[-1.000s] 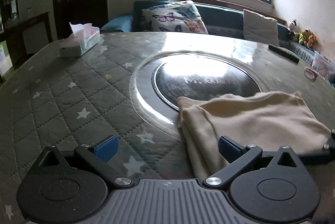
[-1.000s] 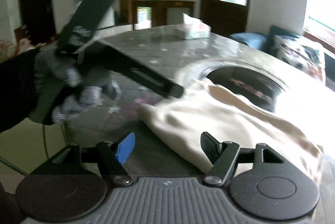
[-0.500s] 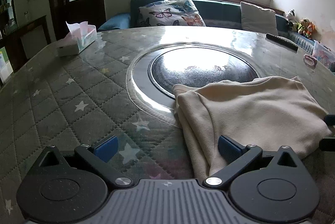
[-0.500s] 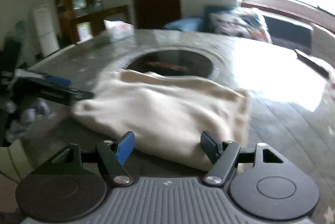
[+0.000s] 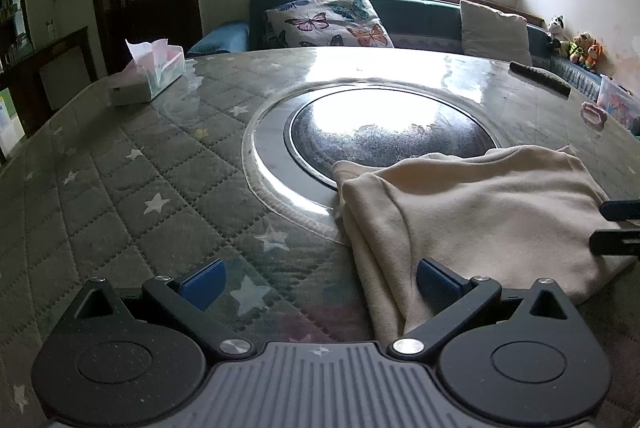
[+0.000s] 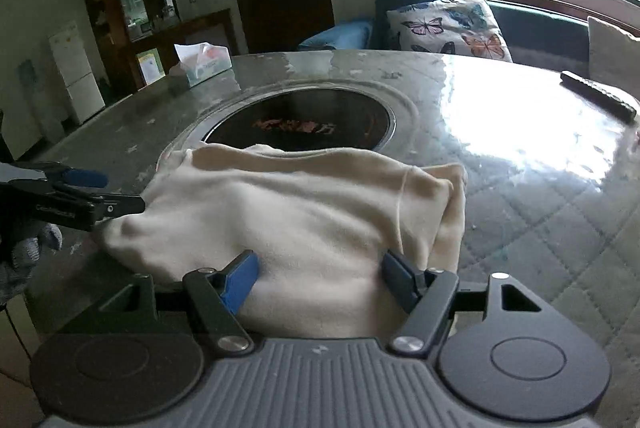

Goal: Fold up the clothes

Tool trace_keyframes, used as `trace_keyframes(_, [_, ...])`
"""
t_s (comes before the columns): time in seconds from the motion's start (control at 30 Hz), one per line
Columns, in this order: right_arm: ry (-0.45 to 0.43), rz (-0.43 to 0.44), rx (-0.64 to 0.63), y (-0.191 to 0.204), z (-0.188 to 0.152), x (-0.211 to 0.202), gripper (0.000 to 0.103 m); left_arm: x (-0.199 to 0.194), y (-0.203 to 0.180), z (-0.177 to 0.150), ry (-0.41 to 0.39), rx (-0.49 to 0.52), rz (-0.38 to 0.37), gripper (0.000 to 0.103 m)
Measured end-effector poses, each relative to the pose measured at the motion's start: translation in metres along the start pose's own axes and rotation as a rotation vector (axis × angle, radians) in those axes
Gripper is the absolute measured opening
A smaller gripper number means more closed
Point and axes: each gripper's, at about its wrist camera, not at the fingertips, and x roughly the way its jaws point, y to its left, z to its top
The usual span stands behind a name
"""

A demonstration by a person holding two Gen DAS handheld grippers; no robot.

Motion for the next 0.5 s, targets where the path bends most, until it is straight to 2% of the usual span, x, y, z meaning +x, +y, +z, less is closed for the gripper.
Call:
trace_keyframes(0.3, [-0.02, -0.041, -0.008, -0.014, 0.03, 0.023, 0.072, 0.015, 0.003, 0.023, -0.017, -0.002, 0.024, 0.103])
trace_keyframes(0.5, [0.017, -0.037, 0.034, -0.031, 0.038, 0.048, 0.072, 0.034, 0.007, 0.037, -0.005, 0.002, 0.046, 0.103])
